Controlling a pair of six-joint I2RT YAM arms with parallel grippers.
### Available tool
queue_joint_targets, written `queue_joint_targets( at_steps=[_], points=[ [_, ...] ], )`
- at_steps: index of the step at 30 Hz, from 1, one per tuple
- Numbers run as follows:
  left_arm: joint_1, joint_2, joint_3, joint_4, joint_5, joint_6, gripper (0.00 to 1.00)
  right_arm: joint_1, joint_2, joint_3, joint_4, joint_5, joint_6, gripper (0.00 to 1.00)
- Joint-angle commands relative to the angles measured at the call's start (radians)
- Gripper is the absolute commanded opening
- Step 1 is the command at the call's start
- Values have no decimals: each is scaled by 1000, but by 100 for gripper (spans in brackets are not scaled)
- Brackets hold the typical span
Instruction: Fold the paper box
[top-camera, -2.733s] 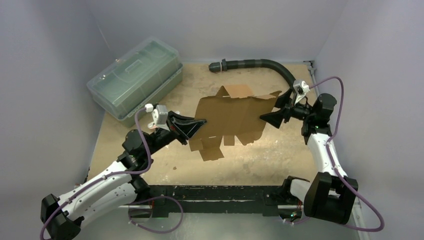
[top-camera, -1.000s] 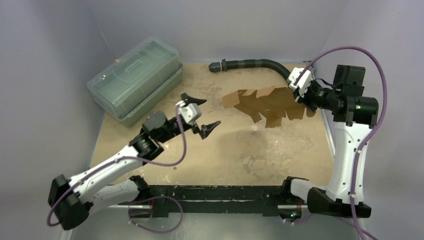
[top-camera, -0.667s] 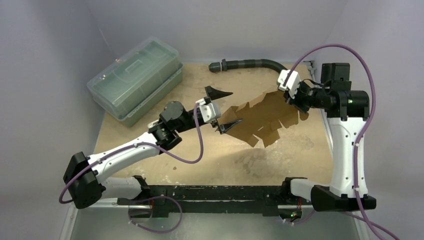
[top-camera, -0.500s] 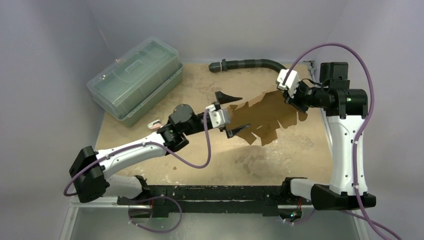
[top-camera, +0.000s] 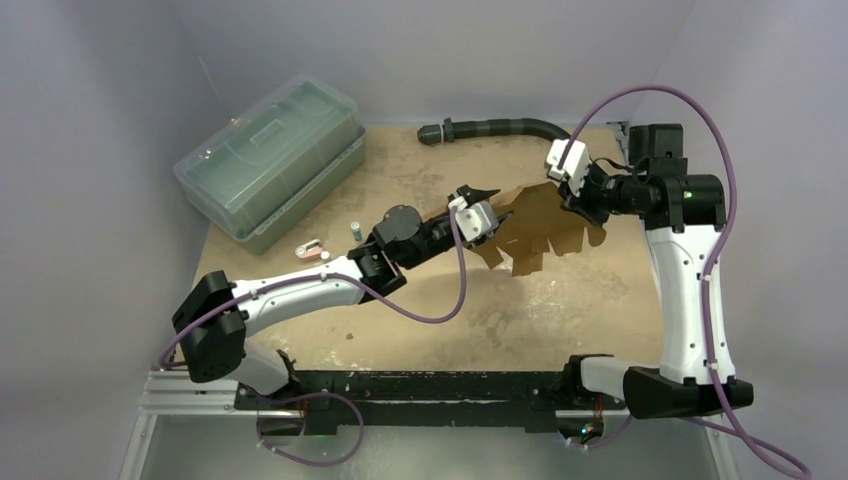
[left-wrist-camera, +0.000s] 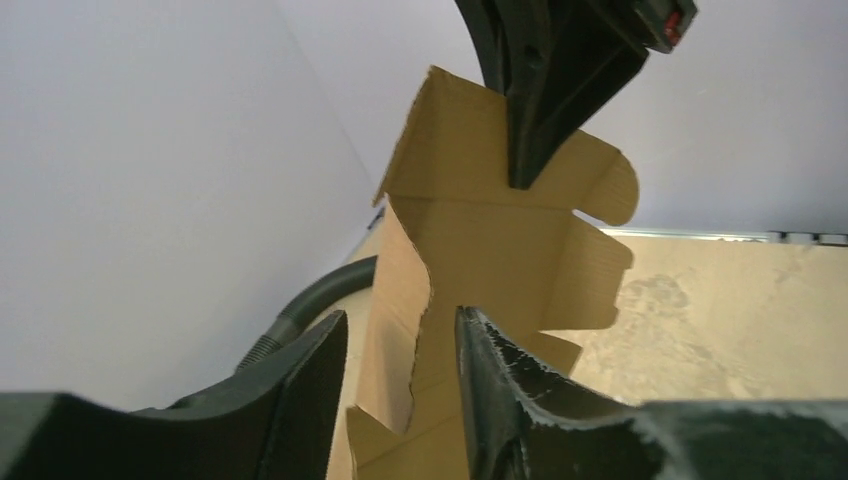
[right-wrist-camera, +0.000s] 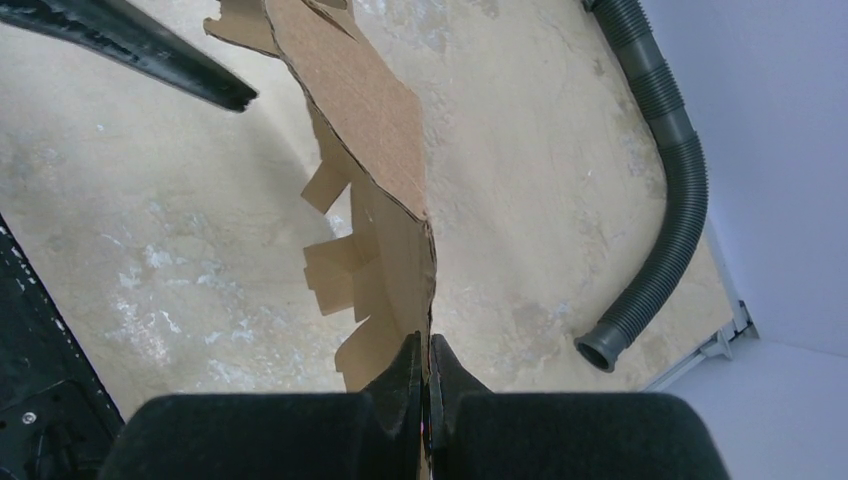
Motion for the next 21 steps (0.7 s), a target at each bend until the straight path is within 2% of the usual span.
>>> queue_joint_targets(
  at_steps=[1, 2, 5, 9, 12, 17, 21],
  points=[
    [-2, 28, 77, 12, -52, 31, 36, 8, -6, 0, 24, -26, 16, 0],
    [-2, 31, 79, 11, -46, 33, 30, 8, -7, -2, 25, -29, 17, 0],
    [-3, 35, 90, -20, -21, 35, 0, 8, -12, -12, 30, -41, 18, 0],
    [-2, 22, 89, -46, -26, 23, 0, 8, -19, -30, 35, -68, 29, 0],
    [-3, -14, 47, -22, -51, -16, 0, 8, -30, -59, 42, -167, 41, 15],
    [-1, -88, -52, 43, -65, -72, 0, 8, -63, -182, 100, -291, 49, 24],
    [-1, -141, -102, 57, -97, -100, 0, 8, -57, -218, 122, -364, 58, 31]
  ],
)
